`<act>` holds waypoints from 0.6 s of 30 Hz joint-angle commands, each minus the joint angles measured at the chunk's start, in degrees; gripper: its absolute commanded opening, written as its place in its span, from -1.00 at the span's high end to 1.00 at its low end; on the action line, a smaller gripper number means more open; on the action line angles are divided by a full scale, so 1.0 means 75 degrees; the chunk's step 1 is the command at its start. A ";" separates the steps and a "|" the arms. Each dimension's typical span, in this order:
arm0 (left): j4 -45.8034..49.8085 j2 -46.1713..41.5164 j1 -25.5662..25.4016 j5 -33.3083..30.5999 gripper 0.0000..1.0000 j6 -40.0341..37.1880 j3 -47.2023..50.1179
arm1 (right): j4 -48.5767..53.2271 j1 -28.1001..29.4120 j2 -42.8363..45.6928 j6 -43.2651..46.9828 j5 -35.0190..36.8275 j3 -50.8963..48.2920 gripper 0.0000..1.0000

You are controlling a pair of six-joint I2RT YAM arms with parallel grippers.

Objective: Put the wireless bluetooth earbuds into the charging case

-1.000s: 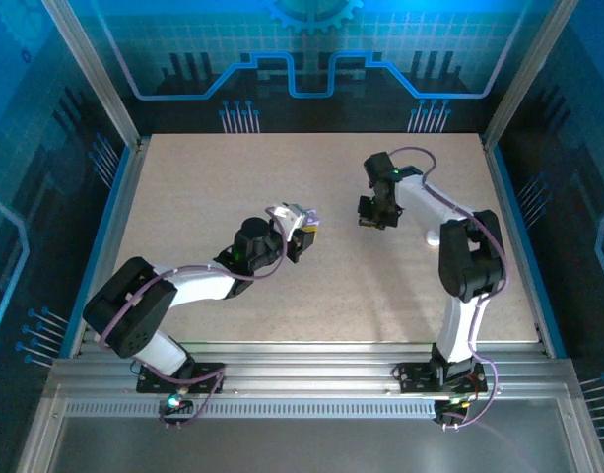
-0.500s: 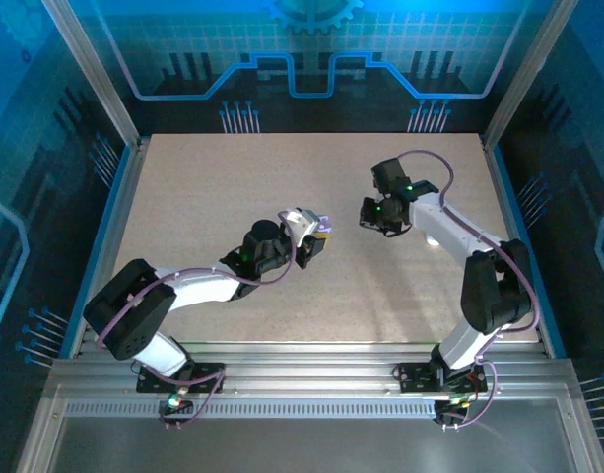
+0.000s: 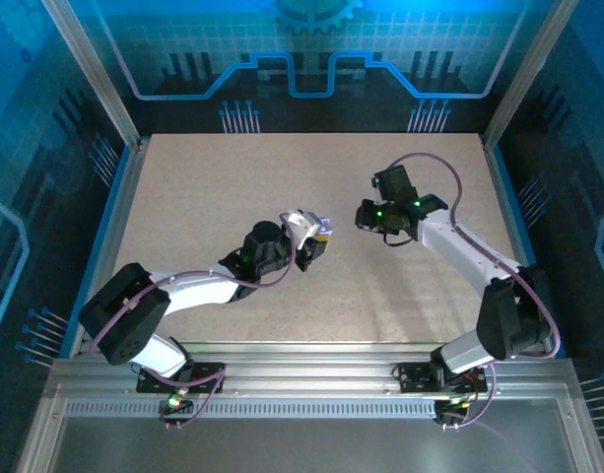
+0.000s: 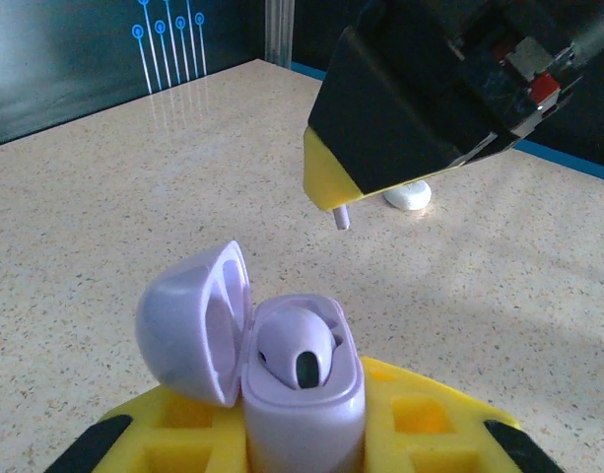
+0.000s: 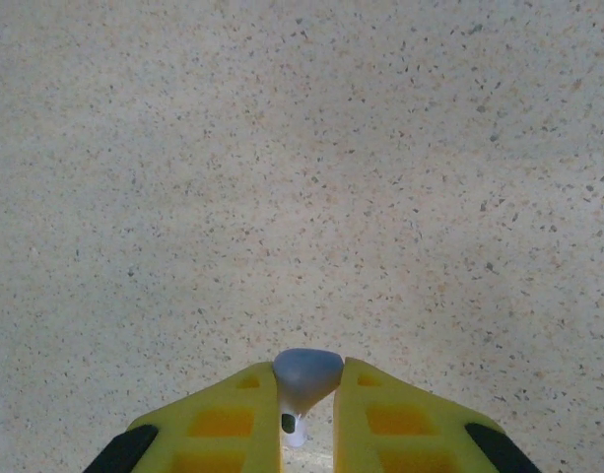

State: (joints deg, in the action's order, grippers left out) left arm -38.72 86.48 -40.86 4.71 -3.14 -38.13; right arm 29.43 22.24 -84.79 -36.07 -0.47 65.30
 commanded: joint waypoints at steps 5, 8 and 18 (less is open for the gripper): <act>-0.0028 -0.0209 -0.0083 -0.0124 0.66 -0.0108 -0.0190 | -0.0536 0.0236 0.0404 -0.0124 -0.0116 -0.0325 0.69; -0.0143 -0.0200 -0.0105 -0.0133 0.66 -0.0050 -0.0120 | -0.0664 0.0323 0.0477 -0.0144 -0.0100 -0.0370 0.69; -0.0419 0.0064 -0.0112 -0.0137 0.66 -0.0172 -0.0178 | -0.1337 0.0452 0.0518 -0.0345 -0.0601 -0.0410 0.69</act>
State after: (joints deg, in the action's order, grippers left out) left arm -39.22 86.54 -41.23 4.27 -3.16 -38.15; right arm 22.28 24.82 -81.95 -37.58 -2.85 62.57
